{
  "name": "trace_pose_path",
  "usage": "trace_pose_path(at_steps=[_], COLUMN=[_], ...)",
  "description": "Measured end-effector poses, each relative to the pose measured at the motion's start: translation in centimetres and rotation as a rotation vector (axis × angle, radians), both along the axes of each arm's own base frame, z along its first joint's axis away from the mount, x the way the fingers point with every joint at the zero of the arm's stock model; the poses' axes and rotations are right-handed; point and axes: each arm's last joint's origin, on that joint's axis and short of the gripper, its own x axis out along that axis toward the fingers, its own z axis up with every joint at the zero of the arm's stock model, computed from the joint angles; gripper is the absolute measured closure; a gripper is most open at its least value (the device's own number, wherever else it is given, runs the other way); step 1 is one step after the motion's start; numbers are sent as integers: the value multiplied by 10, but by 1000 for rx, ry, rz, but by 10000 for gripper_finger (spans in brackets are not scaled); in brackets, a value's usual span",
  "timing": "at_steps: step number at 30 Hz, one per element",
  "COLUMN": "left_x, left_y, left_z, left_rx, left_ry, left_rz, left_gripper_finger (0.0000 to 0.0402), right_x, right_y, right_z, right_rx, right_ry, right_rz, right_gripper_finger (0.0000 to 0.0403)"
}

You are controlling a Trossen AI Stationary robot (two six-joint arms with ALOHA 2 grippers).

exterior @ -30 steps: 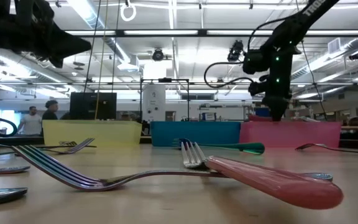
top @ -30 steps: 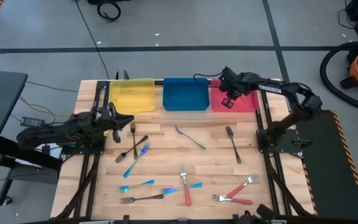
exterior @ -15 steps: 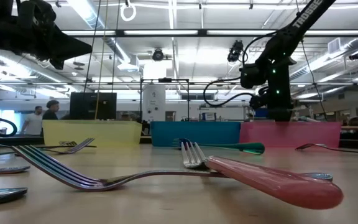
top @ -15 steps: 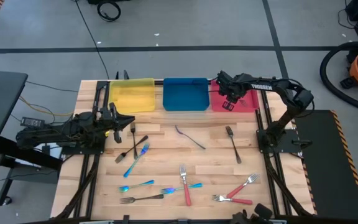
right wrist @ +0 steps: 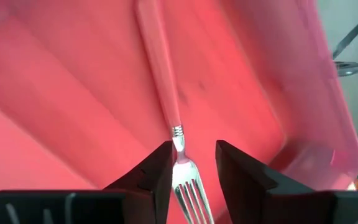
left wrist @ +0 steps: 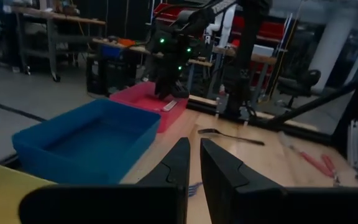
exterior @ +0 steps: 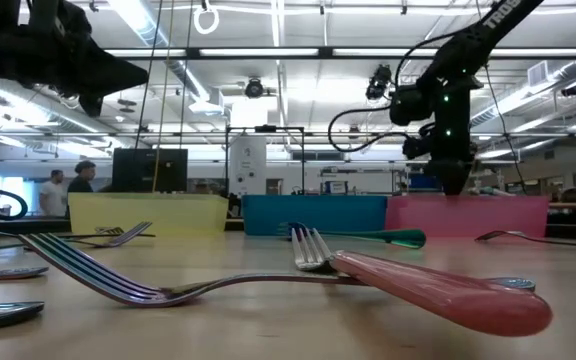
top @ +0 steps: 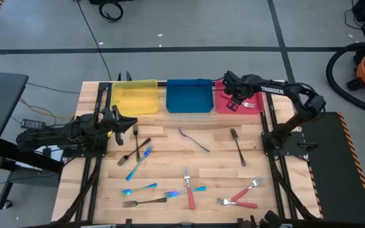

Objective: Sort silverware by color (type)
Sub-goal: Put the blue fork into the yellow bin

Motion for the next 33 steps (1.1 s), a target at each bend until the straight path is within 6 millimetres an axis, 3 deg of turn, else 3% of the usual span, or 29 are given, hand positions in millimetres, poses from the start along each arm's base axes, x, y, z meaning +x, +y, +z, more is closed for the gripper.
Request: trace_pose_path(at_steps=[14,26,33], left_x=[-1,-7,-9], left_y=[-3,-12,-14], left_z=[11,57,61], left_rx=[-89,-234,-158], left_ry=[-88,-275,-271], left_rz=[-53,-163,-182], left_gripper_finger=[363,363,363], right_x=[-5,3,12], right_y=[48,84,100], right_z=[37,57,57], right_rx=[263,320,334], right_ry=[-338,-459,-455], right_rz=[-143,-66,22], right_gripper_finger=[274,274,274])
